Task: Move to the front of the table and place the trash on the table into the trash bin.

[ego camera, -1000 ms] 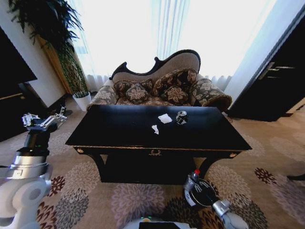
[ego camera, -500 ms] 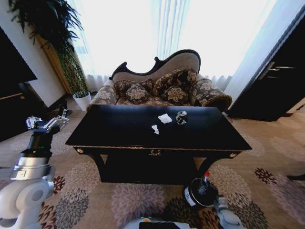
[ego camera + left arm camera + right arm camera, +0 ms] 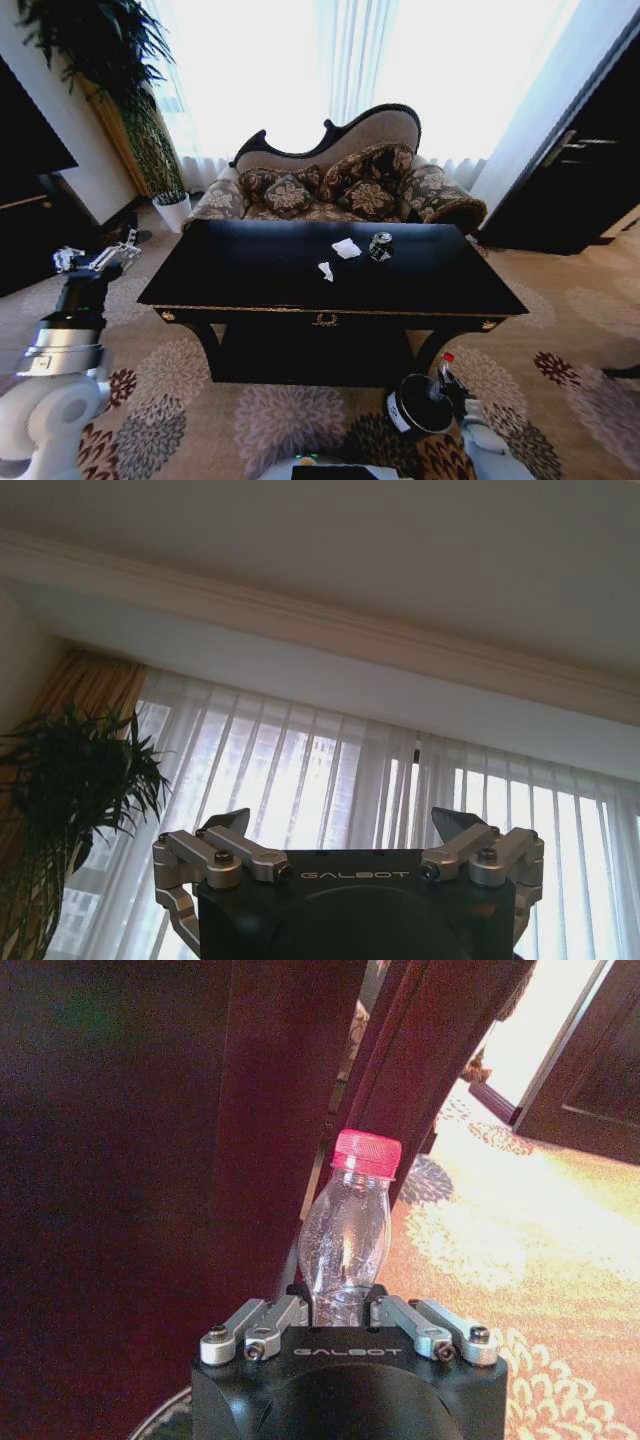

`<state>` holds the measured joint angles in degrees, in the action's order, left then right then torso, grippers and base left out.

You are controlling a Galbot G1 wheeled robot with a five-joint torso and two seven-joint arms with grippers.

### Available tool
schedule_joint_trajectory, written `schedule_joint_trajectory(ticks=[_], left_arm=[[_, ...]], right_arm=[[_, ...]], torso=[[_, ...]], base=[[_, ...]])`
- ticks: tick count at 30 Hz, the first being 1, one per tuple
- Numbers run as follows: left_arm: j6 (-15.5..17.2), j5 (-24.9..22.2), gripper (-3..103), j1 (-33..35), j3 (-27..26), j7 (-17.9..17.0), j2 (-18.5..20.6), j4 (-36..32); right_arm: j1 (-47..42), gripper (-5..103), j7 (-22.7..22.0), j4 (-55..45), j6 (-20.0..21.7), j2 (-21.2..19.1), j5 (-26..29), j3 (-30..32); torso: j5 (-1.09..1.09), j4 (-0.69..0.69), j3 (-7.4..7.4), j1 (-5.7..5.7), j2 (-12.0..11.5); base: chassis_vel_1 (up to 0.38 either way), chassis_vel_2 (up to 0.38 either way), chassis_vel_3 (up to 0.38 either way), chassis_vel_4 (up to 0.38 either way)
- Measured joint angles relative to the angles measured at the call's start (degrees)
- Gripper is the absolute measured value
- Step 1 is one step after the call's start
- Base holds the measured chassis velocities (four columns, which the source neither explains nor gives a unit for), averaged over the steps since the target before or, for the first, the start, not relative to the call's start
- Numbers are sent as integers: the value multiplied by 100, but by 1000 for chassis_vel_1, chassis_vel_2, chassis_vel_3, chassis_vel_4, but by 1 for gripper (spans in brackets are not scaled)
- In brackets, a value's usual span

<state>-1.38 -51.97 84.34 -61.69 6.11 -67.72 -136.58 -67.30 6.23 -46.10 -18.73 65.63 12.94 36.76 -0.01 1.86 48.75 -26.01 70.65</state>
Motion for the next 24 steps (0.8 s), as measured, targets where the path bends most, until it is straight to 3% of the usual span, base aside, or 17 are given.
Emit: schedule_joint_trajectory(ticks=[7, 9, 13, 15, 20, 23, 24], left_arm=[[5, 3, 100, 5, -3, -11, 15, 4], [5, 4, 100, 5, -2, -12, 21, 2], [5, 12, 100, 14, 27, -14, 19, -37], [5, 13, 100, 18, 29, -13, 19, -44], [-4, 13, 100, 56, -6, -8, 25, -71], [-23, 10, 100, 77, -38, -3, 31, -76], [-36, 7, 100, 89, -63, -1, 35, -76]], right_arm=[[-200, 20, 247, -66, 126, -67, -127, 100], [-241, 26, 289, -66, 126, -71, -154, 121], [-403, 47, 402, -138, 113, -48, -176, 167], [-422, 47, 409, -152, 97, -44, -164, 171], [-528, 69, 448, -265, 37, -1, -30, 173], [-572, 74, 476, -301, 15, 25, -28, 182], [-619, 85, 502, -335, -5, 51, -28, 191]], torso=[[0, 1, 0, 0, 0], [-1, 0, 0, 0, 0], [0, 1, 0, 0, 0], [0, 1, 0, 0, 0], [-1, 0, 0, 0, 0], [-1, -1, 0, 0, 0], [0, -1, 0, 0, 0]], base=[[0, 0, 0, 0], [0, 0, 0, 0], [0, 0, 0, 0], [0, 0, 0, 0], [0, 0, 0, 0], [0, 0, 0, 0], [0, 0, 0, 0]])
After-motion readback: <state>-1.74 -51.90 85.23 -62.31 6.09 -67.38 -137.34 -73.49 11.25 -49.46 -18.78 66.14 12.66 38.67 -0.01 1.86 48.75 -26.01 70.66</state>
